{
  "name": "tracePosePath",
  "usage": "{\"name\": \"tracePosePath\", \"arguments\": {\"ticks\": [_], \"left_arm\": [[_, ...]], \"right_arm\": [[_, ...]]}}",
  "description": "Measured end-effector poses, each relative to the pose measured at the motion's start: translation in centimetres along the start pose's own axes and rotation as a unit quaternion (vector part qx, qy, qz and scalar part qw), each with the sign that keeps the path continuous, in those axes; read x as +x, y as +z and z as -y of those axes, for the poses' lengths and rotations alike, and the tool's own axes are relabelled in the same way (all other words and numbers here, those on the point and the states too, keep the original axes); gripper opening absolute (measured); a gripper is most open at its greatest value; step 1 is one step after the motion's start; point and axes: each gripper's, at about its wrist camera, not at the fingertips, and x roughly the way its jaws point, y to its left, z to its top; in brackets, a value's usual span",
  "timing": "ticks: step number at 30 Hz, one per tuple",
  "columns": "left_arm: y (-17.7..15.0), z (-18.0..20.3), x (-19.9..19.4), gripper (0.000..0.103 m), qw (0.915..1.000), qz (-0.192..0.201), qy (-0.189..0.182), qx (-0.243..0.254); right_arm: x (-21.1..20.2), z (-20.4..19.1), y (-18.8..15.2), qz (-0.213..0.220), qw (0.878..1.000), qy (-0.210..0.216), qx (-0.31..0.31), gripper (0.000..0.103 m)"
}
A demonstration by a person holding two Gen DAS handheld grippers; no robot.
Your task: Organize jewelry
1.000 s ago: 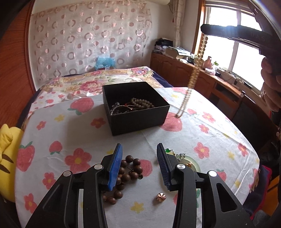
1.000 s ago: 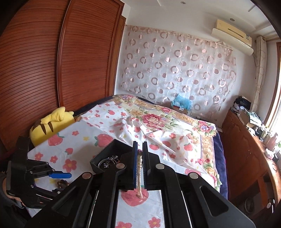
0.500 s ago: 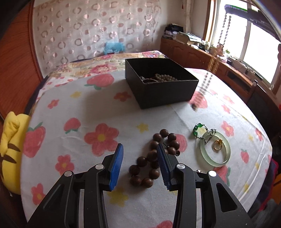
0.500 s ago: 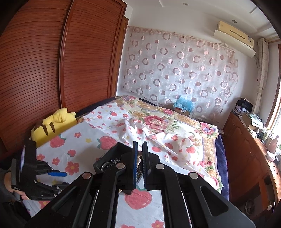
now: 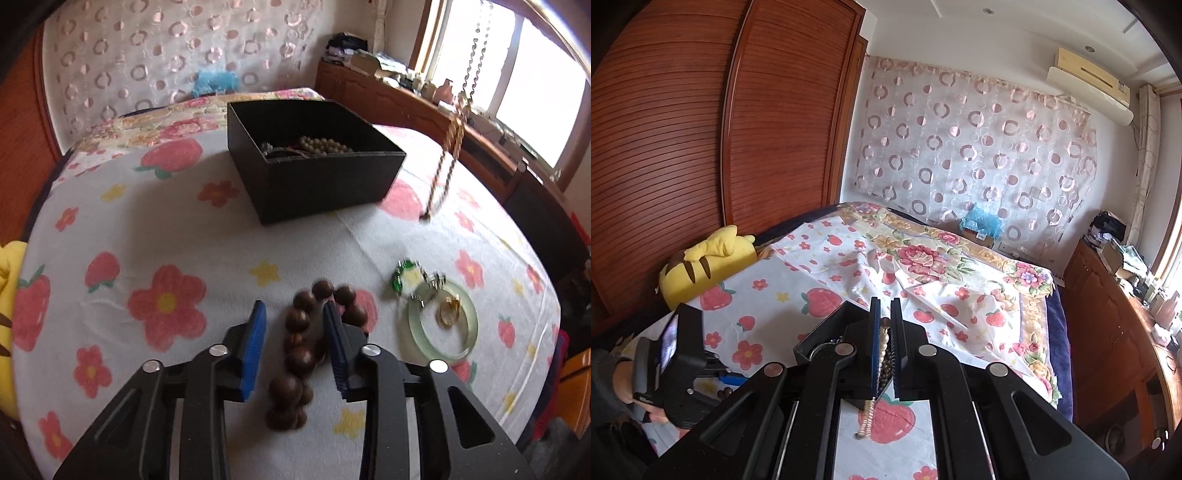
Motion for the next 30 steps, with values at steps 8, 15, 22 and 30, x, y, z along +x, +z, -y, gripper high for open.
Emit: {"name": "tracePosePath", "arguments": {"ticks": [8,15,22,30], "left_arm": [[1.2,-0.1,-1.6,0.012,0.9994,0.032,0.003,-0.014],[4.3,0.8,-6.0,0.012,0.9948,0.102,-0.003,-0.009],[8.0,1.5,-8.6,0.012,0.9892,0.146,-0.017,0.000],[11.9,1.6,-10.0,0.012,0.9833,0.180,-0.026,0.006]], "right_arm": [[0.0,-0.1,0.1,0.006,1.000,0.002,0.000,0.006],[0.2,1.0,2.0,0.027,1.000,0.003,0.000,0.006],[1.9,2.1,3.8,0.039,0.999,0.008,0.005,0.006],[5.3,2.9,3.0,0.025,0.999,0.020,0.013,0.006]]}}
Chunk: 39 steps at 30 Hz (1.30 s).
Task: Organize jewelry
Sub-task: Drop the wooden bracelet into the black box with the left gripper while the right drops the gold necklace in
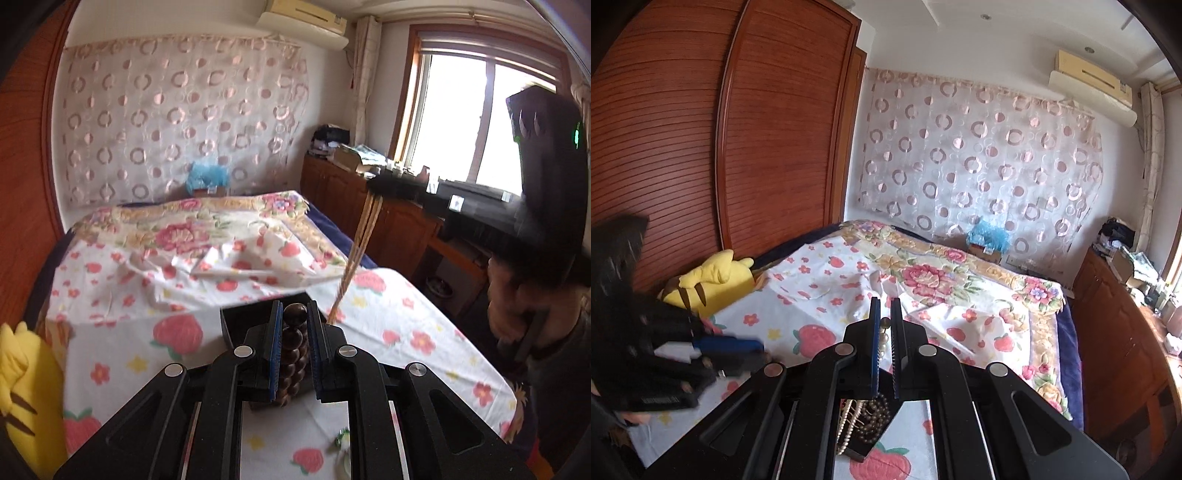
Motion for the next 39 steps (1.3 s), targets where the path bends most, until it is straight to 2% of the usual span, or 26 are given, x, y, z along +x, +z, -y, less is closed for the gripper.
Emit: {"name": "tracePosePath", "arguments": {"ticks": [4,10,19,28,32,35,36,37,38,39], "left_arm": [[1.1,-0.4,1.5,0.012,1.0000,0.001,0.009,0.003],[0.2,-1.4,5.6,0.012,0.9992,-0.034,0.020,-0.001],[-1.0,-2.9,8.3,0.012,0.9979,-0.062,0.016,-0.013],[-2.0,-2.9,8.9,0.012,0.9968,-0.077,0.019,-0.012],[-2.3,-2.6,8.5,0.014,0.9967,-0.078,0.023,-0.011],[-2.6,-2.6,8.1,0.022,0.9966,-0.077,0.026,-0.013],[-2.7,-2.6,7.9,0.024,0.9967,-0.076,0.026,-0.013],[-2.9,-2.6,7.7,0.024,0.9966,-0.077,0.027,-0.013],[-3.2,-2.5,7.5,0.024,0.9966,-0.077,0.029,-0.013],[-3.4,-2.4,7.2,0.024,0.9965,-0.077,0.031,-0.013]], "right_arm": [[1.7,0.8,-0.9,-0.011,1.000,0.009,0.010,0.006],[3.6,1.8,-1.4,-0.021,0.999,0.016,0.017,0.006],[3.9,2.3,0.9,0.003,1.000,0.024,0.004,0.006],[7.6,1.4,-2.5,-0.050,0.998,0.024,0.013,0.006],[9.2,1.3,-4.6,-0.082,0.995,0.043,0.032,0.007],[10.1,0.9,-6.6,-0.108,0.993,0.039,0.034,0.007],[10.2,0.9,-7.1,-0.112,0.992,0.042,0.035,0.008],[10.2,0.8,-7.6,-0.117,0.992,0.043,0.038,0.013],[10.0,0.7,-8.0,-0.118,0.991,0.043,0.042,0.023],[9.7,0.6,-8.3,-0.118,0.991,0.045,0.045,0.027]]}}
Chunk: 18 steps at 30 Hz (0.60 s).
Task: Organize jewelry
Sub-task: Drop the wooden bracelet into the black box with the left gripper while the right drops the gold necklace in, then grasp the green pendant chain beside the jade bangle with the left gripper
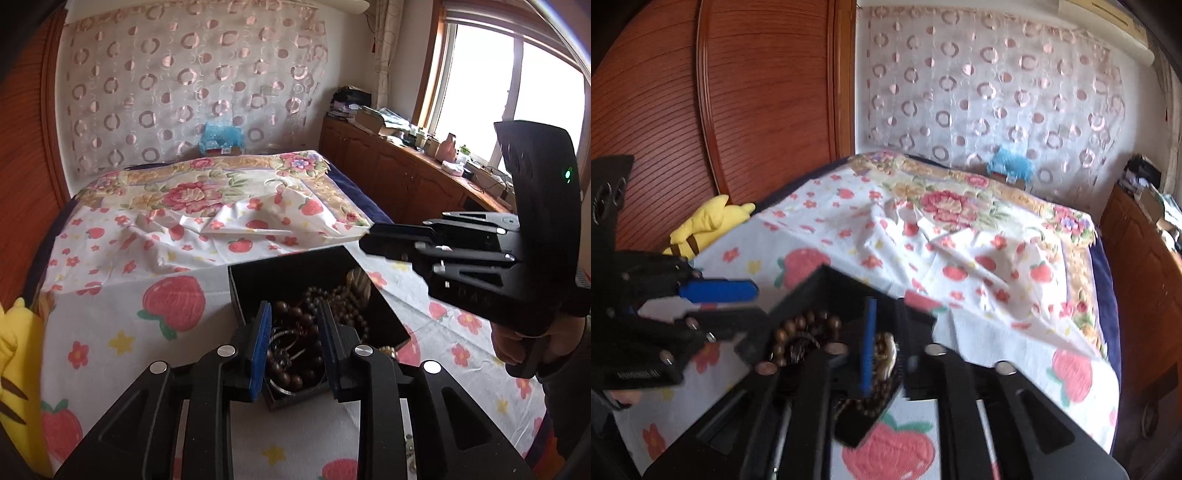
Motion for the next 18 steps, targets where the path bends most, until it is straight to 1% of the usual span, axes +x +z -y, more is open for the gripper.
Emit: {"name": "tracePosePath", "arguments": {"ticks": [1,8,12,18], "left_arm": [[-0.2,0.0,-0.2,0.024,1.0000,0.000,0.002,0.000],[-2.7,1.0,-2.1,0.025,1.0000,0.000,0.008,0.001],[-4.4,1.6,-3.1,0.025,1.0000,-0.003,0.006,0.002],[-7.2,3.1,-4.6,0.025,0.9999,-0.009,0.005,0.009]], "right_arm": [[-0.2,-0.1,-0.3,0.001,1.000,0.000,0.002,0.029],[-3.2,-0.6,-2.9,0.010,1.000,0.000,0.014,0.029],[-4.8,-1.3,-5.1,0.009,1.000,-0.004,0.016,0.029],[-6.5,-2.8,-9.1,-0.005,1.000,0.004,0.031,0.029]]}}
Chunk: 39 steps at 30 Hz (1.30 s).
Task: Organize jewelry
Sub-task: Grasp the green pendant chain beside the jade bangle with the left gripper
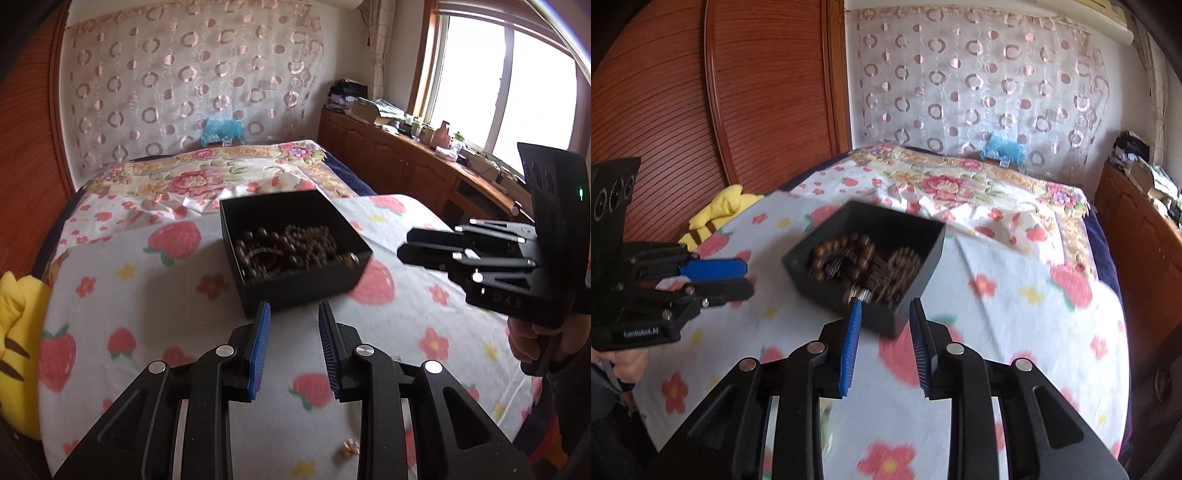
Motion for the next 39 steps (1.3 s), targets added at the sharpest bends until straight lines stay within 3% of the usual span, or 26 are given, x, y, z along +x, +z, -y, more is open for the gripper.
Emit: {"name": "tracePosePath", "arguments": {"ticks": [6,12,33,39], "left_arm": [[-1.9,0.8,-1.1,0.025,1.0000,-0.005,-0.007,-0.001],[-2.8,1.4,0.4,0.025,0.9993,-0.032,-0.017,0.006],[-2.2,5.0,7.3,0.025,0.9914,-0.112,-0.027,0.062],[-2.2,5.2,7.8,0.012,0.9914,-0.111,-0.023,0.065]], "right_arm": [[-0.6,-1.2,-4.2,-0.019,1.000,0.005,0.013,0.029],[-0.8,-2.8,-7.4,-0.037,0.999,0.011,0.022,0.029],[-1.5,-2.9,-10.1,-0.034,0.998,0.012,0.045,0.029],[-1.6,-2.9,-10.2,-0.033,0.998,0.012,0.045,0.029]]}}
